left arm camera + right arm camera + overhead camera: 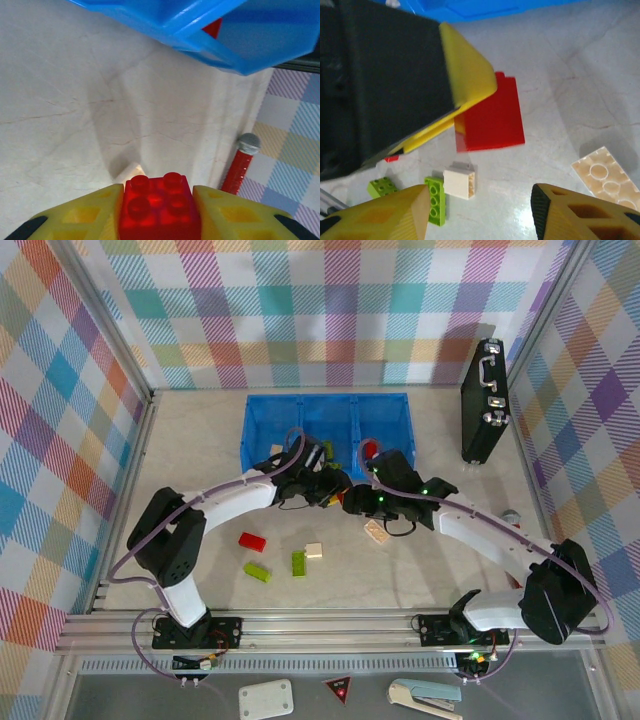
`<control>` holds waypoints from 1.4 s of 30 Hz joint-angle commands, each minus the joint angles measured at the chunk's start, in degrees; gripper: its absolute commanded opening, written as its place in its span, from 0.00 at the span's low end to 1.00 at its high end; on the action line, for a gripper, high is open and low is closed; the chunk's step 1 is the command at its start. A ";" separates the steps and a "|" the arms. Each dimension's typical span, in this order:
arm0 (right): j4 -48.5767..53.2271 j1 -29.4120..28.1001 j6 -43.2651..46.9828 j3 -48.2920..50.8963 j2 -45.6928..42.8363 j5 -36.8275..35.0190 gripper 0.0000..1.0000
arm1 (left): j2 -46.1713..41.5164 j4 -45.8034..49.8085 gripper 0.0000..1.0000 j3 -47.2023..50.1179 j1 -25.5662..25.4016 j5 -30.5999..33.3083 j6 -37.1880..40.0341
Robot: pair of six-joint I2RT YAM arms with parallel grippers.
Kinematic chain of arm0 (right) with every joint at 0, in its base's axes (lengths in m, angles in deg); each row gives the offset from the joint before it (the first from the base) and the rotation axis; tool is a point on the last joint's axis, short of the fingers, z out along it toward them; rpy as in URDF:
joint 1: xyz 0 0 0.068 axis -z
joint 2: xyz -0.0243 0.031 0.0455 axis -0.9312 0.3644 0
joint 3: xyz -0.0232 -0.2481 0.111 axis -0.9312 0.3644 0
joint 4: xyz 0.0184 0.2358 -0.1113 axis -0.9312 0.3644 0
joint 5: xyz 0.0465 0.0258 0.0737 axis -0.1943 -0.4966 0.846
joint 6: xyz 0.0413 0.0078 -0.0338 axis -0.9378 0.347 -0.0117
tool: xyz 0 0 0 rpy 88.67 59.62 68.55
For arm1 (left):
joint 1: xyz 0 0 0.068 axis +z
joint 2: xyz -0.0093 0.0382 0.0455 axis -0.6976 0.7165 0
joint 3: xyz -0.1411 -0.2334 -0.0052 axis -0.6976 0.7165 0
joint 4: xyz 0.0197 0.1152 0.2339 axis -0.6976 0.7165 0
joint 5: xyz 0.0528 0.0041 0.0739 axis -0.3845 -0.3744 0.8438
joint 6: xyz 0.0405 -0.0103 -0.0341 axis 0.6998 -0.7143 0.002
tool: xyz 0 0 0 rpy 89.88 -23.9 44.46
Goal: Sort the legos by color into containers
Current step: Place the lego in the container.
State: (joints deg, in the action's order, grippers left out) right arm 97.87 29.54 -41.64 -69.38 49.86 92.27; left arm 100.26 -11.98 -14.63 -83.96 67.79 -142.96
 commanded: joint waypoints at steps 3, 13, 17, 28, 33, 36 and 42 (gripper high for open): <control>-6.39 0.72 -1.73 1.41 -1.10 -4.20 0.57 | -2.69 -2.85 0.39 -0.11 -0.70 -4.04 -3.60; -11.95 1.56 -3.14 2.58 0.03 -5.92 0.53 | -4.61 -4.27 0.39 1.56 -0.70 -4.90 -4.86; -14.00 1.64 -3.98 3.04 0.90 -4.36 0.52 | -5.35 -4.36 0.39 1.84 -0.70 -5.07 -5.01; -18.29 1.83 -4.51 5.40 -0.11 -4.14 0.38 | -6.48 -4.05 0.41 2.57 -0.65 -4.18 -5.10; -17.74 1.83 -4.11 5.50 -0.37 -4.15 0.35 | -7.11 -4.13 0.44 3.13 -0.70 -3.54 -4.91; -16.80 1.91 -3.65 5.31 -0.33 -4.31 0.35 | -7.74 -2.32 0.49 2.76 -0.46 -2.75 -3.65; -11.41 3.23 -0.75 3.61 -0.22 -7.07 0.36 | -10.69 5.47 0.58 1.65 0.65 1.48 1.60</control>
State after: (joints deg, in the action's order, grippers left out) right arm 84.25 31.46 -44.28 -64.50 49.86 88.27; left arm 93.31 -11.96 -12.27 -83.68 68.51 -144.69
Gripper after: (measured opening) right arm 0.358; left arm 0.576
